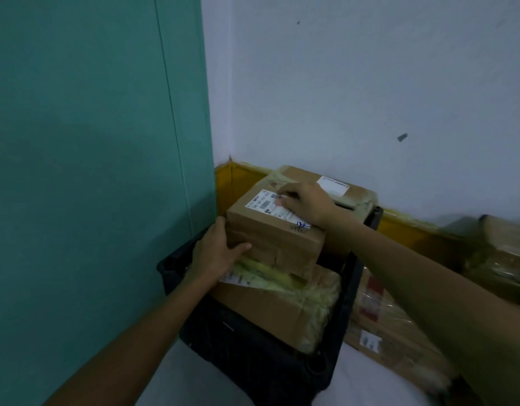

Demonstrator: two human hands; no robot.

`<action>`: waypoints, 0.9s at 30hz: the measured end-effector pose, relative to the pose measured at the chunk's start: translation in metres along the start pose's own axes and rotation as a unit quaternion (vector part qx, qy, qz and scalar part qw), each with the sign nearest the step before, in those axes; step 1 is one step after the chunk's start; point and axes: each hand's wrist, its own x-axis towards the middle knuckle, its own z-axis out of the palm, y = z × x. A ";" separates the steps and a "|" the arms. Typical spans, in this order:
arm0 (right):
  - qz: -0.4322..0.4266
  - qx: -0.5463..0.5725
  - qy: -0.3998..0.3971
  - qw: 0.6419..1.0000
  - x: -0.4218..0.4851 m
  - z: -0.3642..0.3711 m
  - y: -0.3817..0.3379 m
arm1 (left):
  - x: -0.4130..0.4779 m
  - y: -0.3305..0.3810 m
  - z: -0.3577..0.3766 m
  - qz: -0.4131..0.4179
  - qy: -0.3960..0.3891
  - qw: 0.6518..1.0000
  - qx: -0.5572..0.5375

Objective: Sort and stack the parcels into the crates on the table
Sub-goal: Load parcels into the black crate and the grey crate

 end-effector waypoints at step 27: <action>0.206 0.021 0.166 0.964 -0.192 -0.136 0.148 | -0.042 0.239 0.122 0.315 -0.109 0.934 -0.127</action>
